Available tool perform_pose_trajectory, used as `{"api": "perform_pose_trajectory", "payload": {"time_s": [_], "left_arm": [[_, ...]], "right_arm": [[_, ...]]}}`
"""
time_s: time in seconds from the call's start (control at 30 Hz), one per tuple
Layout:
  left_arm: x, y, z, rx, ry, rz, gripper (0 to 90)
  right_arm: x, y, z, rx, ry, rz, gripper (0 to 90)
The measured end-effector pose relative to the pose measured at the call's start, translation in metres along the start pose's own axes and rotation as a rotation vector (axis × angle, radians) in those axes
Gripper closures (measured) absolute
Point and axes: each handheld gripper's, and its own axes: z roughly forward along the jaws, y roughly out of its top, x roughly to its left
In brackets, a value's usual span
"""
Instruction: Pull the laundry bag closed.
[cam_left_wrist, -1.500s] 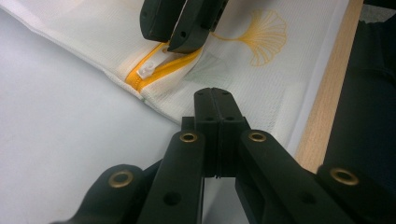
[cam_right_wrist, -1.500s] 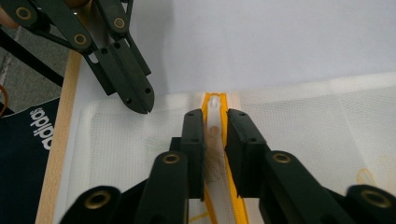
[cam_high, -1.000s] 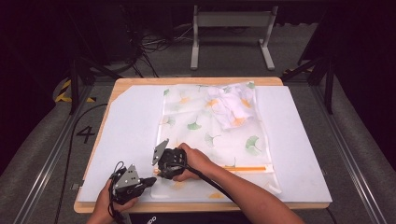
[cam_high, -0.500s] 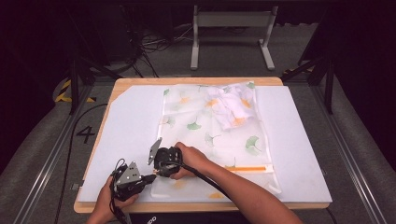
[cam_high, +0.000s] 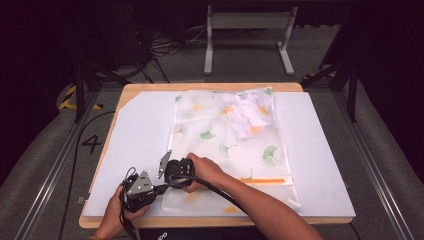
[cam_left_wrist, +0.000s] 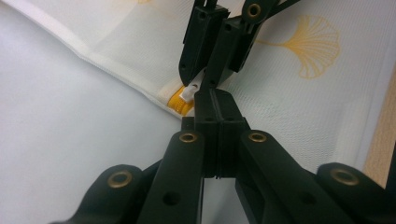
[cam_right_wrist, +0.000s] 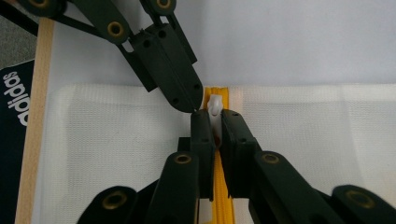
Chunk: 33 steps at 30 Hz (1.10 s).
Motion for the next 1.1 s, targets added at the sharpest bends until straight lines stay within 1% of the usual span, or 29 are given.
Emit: {"api": "perform_pose_trajectory", "payload": {"time_s": [0.07,0.1,0.2,0.37,0.43,0.53,0.57,0.6,0.63,0.8,1.1], "left_arm": [[0.0,0.0,0.0,0.002,0.001,-0.001,90.0],[0.0,0.0,0.001,0.004,-0.001,-0.008,90.0],[0.001,-0.001,0.0,0.004,-0.005,-0.026,90.0],[0.002,-0.001,0.0,0.003,-0.01,-0.053,90.0],[0.002,-0.001,0.0,0.007,-0.012,-0.058,90.0],[0.002,-0.002,0.0,0.004,-0.01,-0.06,90.0],[0.002,-0.002,0.0,0.004,-0.006,-0.055,90.0],[0.002,-0.002,0.0,0.003,-0.005,-0.054,90.0],[0.002,-0.002,0.0,0.003,-0.005,-0.054,90.0],[0.002,-0.002,0.0,0.002,-0.006,-0.052,90.0],[0.002,-0.002,0.0,0.003,-0.009,-0.051,90.0]], "right_arm": [[0.001,-0.001,0.0,-0.001,-0.004,0.0,84.4],[0.001,0.0,0.0,0.0,-0.009,0.002,84.4],[0.004,0.0,-0.001,0.016,-0.027,-0.013,84.4],[0.006,-0.004,-0.002,0.008,-0.037,-0.009,84.5],[0.007,-0.006,-0.003,0.002,-0.042,-0.007,84.5],[0.007,-0.008,-0.003,-0.002,-0.044,-0.005,84.5],[0.007,-0.008,-0.004,0.004,-0.048,-0.005,84.5],[0.007,-0.009,-0.004,-0.001,-0.042,-0.002,84.5],[0.007,-0.01,-0.005,0.0,-0.048,-0.002,84.5],[0.007,-0.014,-0.006,-0.007,-0.042,0.01,84.5],[0.009,-0.018,-0.009,-0.006,-0.044,0.006,84.5]]}}
